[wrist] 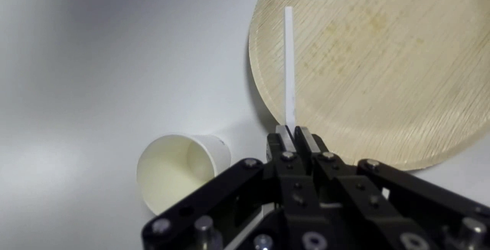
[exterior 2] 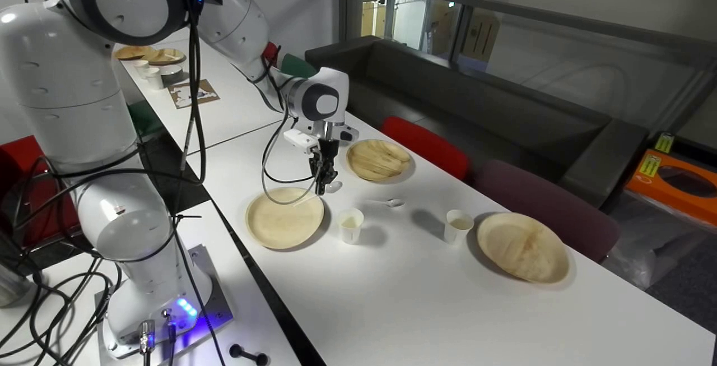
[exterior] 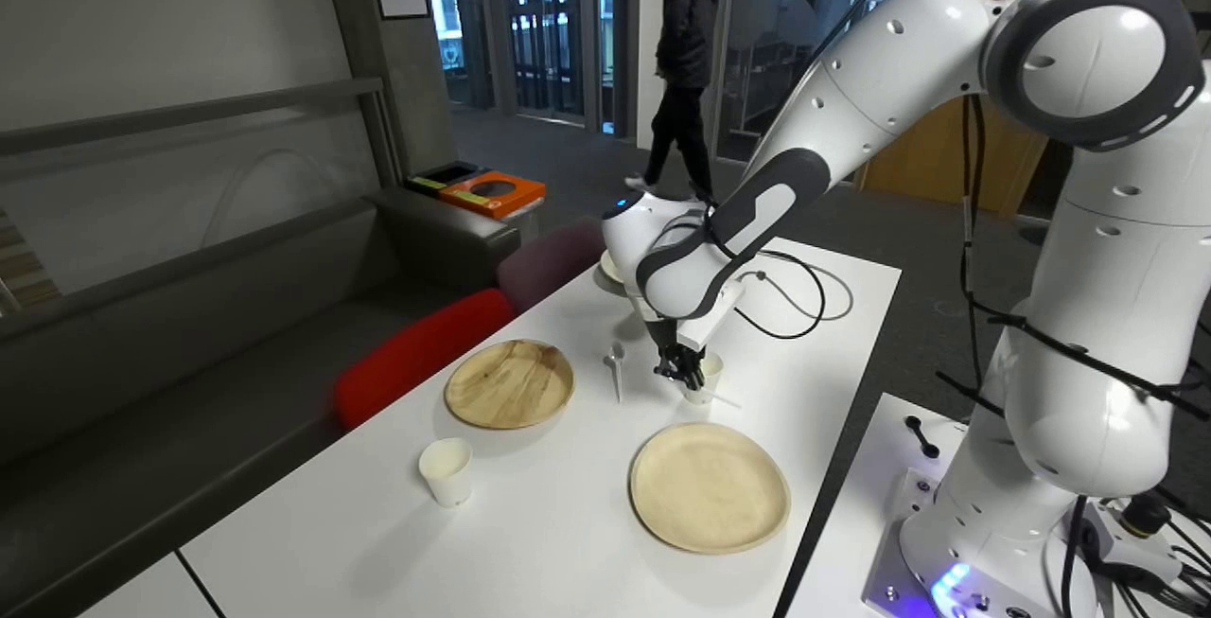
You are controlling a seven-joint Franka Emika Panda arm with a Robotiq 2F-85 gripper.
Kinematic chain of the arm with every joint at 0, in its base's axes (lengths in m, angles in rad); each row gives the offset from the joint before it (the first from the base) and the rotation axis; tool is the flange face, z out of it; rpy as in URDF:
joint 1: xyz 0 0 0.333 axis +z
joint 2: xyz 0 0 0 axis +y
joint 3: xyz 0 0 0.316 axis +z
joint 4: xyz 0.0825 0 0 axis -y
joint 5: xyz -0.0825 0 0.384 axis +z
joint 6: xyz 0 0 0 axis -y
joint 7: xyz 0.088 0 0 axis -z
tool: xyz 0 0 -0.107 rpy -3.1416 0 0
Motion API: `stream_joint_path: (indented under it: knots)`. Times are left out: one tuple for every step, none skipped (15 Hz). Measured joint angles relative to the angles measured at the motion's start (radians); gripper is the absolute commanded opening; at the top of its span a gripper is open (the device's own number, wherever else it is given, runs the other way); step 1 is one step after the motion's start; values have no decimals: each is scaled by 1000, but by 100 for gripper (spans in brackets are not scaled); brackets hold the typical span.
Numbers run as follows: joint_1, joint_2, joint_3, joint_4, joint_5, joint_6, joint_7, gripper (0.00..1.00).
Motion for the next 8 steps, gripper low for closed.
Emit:
stream_joint_path:
  knots:
    - [0,-14,5,-17,2,0,-11,2]
    - [-1,-23,9,-31,6,1,-23,2]
    - [-3,-29,10,-43,13,5,-36,2]
    - [-5,-33,10,-53,21,7,-49,2]
    - [-6,-34,10,-62,32,10,-62,2]
    - [-8,-34,10,-69,46,15,-73,2]
    - [-9,-34,11,-77,63,25,-79,2]
    - [-10,-32,12,-86,84,44,-80,2]
